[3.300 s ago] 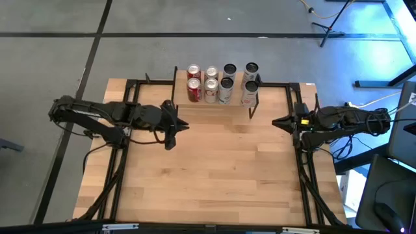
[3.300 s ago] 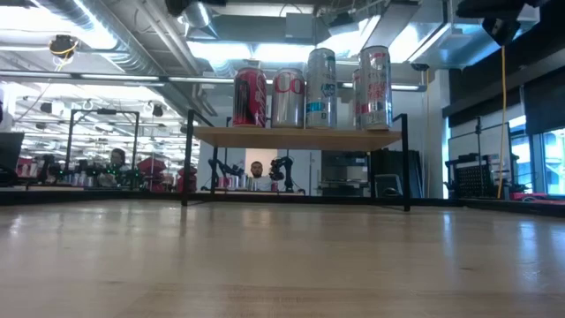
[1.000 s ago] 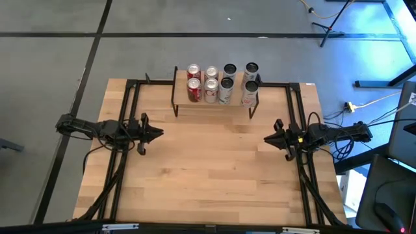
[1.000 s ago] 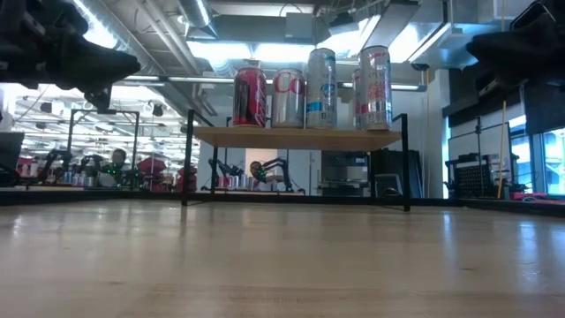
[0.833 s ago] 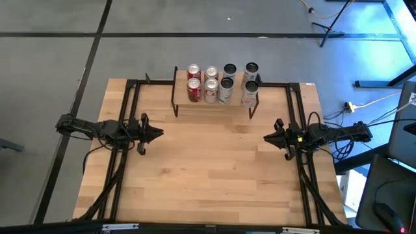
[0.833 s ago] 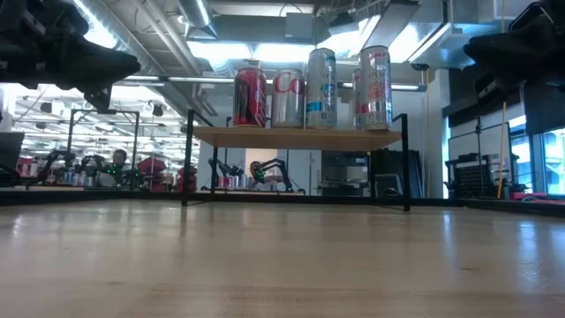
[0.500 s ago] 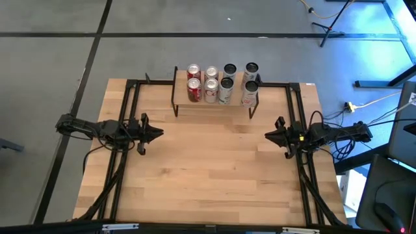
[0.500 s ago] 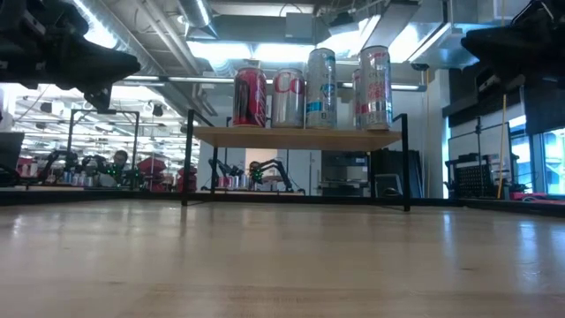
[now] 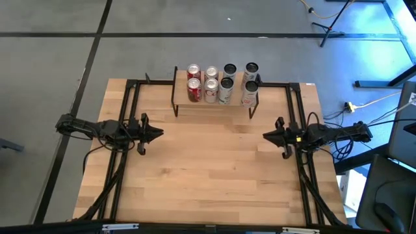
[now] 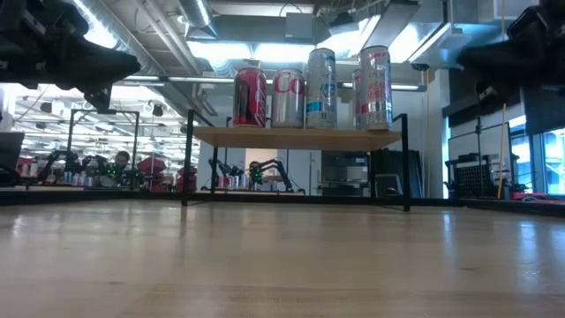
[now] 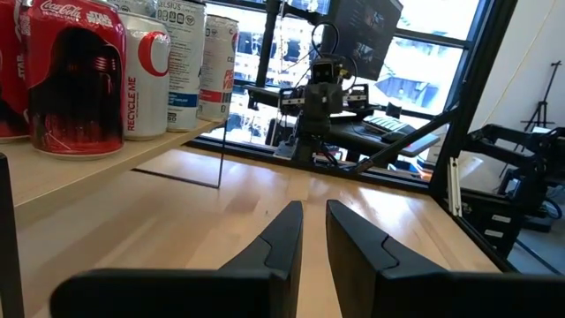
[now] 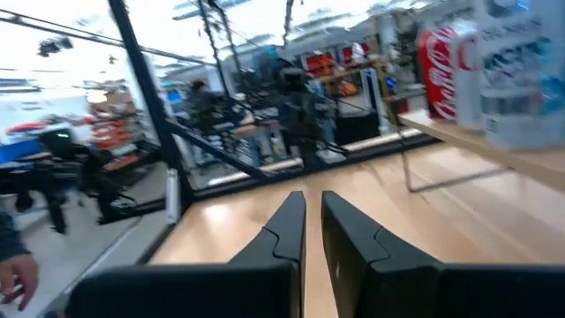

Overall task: Place canned beverage on shelf
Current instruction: Return to Home Position

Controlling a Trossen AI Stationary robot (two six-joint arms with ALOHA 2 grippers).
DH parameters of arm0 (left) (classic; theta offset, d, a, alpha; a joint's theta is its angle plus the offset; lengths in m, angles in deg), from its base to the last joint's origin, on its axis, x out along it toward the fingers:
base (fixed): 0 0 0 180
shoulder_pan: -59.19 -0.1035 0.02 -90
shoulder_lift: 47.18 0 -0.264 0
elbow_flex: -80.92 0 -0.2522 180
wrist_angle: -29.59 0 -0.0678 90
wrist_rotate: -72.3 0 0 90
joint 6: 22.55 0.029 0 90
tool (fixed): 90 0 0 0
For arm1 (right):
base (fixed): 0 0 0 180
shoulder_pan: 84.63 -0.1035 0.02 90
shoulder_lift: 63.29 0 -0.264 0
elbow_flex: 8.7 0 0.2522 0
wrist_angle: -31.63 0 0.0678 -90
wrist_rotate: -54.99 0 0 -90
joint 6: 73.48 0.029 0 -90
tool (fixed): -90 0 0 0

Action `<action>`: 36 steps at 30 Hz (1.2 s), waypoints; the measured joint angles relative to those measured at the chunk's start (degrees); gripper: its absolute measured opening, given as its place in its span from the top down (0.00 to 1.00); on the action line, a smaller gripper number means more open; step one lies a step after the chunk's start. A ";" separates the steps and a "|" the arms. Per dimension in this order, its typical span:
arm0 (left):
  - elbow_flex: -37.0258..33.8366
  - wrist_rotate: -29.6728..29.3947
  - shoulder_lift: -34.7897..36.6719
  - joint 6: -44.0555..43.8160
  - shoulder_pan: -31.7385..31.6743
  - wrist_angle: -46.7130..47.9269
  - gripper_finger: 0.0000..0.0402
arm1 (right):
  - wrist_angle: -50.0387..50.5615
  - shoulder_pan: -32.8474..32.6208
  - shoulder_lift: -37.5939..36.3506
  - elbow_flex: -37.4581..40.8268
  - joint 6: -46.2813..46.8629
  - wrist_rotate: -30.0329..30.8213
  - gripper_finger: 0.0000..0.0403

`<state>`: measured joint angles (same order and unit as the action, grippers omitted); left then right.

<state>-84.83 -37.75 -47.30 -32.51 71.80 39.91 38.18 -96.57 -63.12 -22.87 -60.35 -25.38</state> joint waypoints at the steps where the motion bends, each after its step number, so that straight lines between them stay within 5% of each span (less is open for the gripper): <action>1: 0.00 0.00 0.00 0.00 0.00 0.02 0.89 | 0.85 0.00 -0.01 0.00 0.28 1.00 0.93; 7: 0.00 -0.03 -0.02 0.01 0.01 0.00 0.89 | 3.51 0.00 -0.02 -0.02 1.80 5.17 0.93; 18: 0.00 -0.04 -0.02 0.02 0.00 0.00 0.89 | 5.59 -0.02 0.07 -0.07 4.59 -6.45 0.93; 36: 0.00 -0.04 -0.02 0.02 0.00 0.02 0.89 | 5.62 -0.02 0.07 -0.04 4.55 -7.30 0.93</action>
<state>-84.83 -37.79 -47.32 -32.48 71.80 39.92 43.81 -96.60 -63.06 -22.91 -55.80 -32.68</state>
